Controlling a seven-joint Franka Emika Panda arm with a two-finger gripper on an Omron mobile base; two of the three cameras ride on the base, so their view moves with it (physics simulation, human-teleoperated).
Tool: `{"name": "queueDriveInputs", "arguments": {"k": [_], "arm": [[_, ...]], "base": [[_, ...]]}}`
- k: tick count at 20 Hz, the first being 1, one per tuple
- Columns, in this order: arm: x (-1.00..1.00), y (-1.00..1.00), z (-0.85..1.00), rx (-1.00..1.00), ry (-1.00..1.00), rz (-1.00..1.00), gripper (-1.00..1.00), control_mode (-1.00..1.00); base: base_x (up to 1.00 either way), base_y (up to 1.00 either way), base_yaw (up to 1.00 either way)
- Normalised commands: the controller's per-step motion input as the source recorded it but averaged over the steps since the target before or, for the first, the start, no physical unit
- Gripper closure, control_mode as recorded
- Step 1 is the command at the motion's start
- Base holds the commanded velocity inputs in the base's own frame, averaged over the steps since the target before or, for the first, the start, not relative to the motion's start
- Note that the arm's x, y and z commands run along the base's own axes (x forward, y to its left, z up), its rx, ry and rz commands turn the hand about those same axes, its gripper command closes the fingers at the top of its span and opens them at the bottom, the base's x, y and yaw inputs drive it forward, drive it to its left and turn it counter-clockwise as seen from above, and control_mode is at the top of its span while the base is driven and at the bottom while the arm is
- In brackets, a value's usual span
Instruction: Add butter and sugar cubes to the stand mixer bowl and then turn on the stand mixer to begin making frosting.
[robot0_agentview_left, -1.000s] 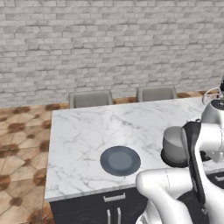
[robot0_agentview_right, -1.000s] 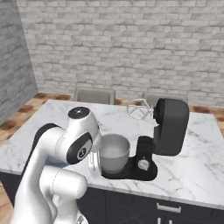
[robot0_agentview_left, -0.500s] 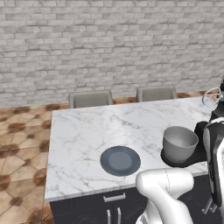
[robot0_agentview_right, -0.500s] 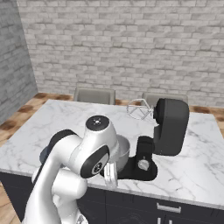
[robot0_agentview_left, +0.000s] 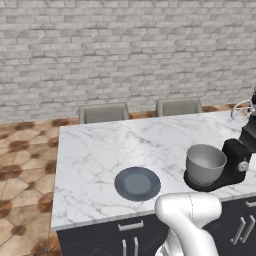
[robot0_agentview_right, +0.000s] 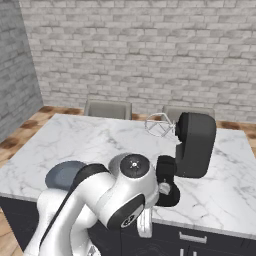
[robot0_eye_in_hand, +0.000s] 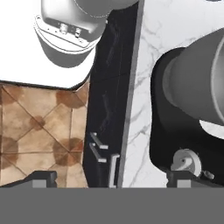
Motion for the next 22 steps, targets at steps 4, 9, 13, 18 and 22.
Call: {"name": "queueDriveInputs", "arguments": {"k": [4, 9, 13, 18, 22], "arm": [[0.0, -0.62, -0.04, 0.0, -0.21, -0.05, -1.0, -1.0], [0.0, -0.58, 0.0, 0.0, -0.33, -0.01, -1.0, -1.0], [0.12, -0.45, 0.0, 0.04, -0.31, 0.0, -1.0, -1.0], [0.42, -0.37, 0.02, 0.11, -0.18, -0.01, -1.0, -1.0], [0.51, -0.44, 0.01, 0.15, -0.05, -0.01, -1.0, -1.0]], "base": [[0.0, 0.0, 0.0], [0.0, 0.0, 0.0], [0.0, 0.0, 0.0], [0.0, 0.0, 0.0], [0.0, 0.0, 0.0]]}}
